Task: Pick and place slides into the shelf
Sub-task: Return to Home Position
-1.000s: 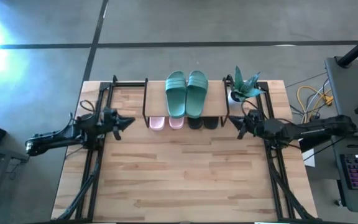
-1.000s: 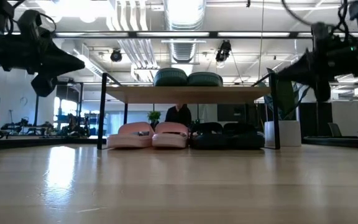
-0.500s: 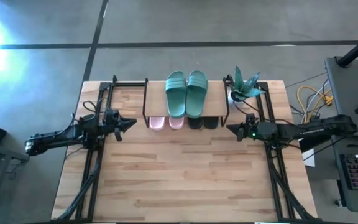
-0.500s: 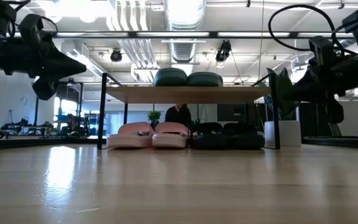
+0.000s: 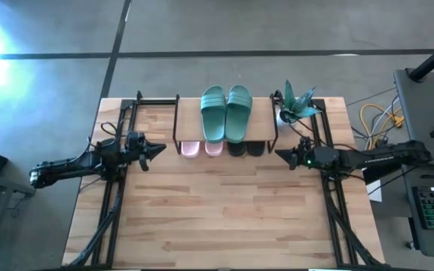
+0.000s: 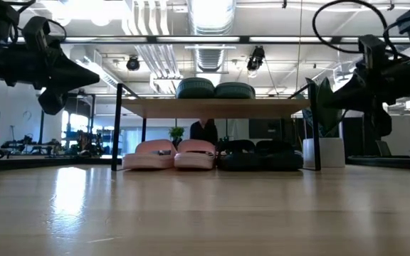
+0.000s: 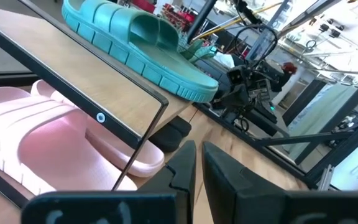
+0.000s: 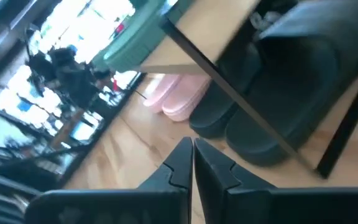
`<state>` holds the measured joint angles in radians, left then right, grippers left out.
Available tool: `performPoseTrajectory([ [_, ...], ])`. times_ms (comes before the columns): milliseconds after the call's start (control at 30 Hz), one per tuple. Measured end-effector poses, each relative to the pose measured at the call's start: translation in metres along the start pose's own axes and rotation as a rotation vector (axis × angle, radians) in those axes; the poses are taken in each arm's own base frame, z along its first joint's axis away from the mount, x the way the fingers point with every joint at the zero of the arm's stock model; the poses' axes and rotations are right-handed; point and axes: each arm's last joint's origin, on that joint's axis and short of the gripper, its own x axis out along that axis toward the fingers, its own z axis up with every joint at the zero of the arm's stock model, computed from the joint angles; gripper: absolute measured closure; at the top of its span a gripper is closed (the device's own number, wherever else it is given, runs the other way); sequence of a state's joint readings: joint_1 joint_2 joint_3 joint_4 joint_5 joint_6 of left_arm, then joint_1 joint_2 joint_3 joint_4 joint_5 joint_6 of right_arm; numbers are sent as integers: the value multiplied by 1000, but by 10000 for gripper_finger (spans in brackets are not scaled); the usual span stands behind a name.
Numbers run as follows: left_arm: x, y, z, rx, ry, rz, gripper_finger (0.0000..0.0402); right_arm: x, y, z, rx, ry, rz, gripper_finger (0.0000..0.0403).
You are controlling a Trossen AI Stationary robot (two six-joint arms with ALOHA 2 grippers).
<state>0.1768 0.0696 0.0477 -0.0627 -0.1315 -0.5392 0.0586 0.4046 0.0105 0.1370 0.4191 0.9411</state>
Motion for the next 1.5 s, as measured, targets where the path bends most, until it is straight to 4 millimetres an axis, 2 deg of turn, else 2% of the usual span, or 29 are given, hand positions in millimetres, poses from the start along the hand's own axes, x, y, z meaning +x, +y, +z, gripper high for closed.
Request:
performPoseTrajectory([
  [67, 0, 0, 0, 0, -1, -1, 389, -3, -1, 0, -90, 4, -4, 394],
  [267, 1, 0, -1, 2, 3, 1, 389, -9, 1, 7, -650, -51, 36, 394],
  [367, 1, 0, -1, 2, 4, 1, 389, -14, 4, 13, -794, -127, 63, 394],
  [533, 1, 1, -1, 2, 7, 4, 389, -27, 8, 26, -787, -291, 106, 394],
  [700, 1, 1, -2, 3, 12, 7, 389, -29, 15, 33, -653, -351, 142, 394],
  [867, 2, 1, -2, 3, 17, 9, 389, -31, 14, 39, -805, -436, -45, 394],
  [967, 2, 1, -3, 4, 23, 13, 389, -32, 12, 39, -887, -428, -109, 394],
  [1167, 2, 1, -3, 4, 26, 15, 389, -32, 12, 39, -840, -430, -95, 394],
  [1267, 3, 1, -3, 4, 29, 16, 389, -32, 15, 37, -826, -394, 31, 394],
  [1400, 3, 1, -3, 4, 28, 16, 389, -33, 23, 29, -875, -252, 427, 394],
  [1500, 3, 1, -3, 4, 29, 17, 389, -35, 26, 24, -899, -167, 628, 394],
])
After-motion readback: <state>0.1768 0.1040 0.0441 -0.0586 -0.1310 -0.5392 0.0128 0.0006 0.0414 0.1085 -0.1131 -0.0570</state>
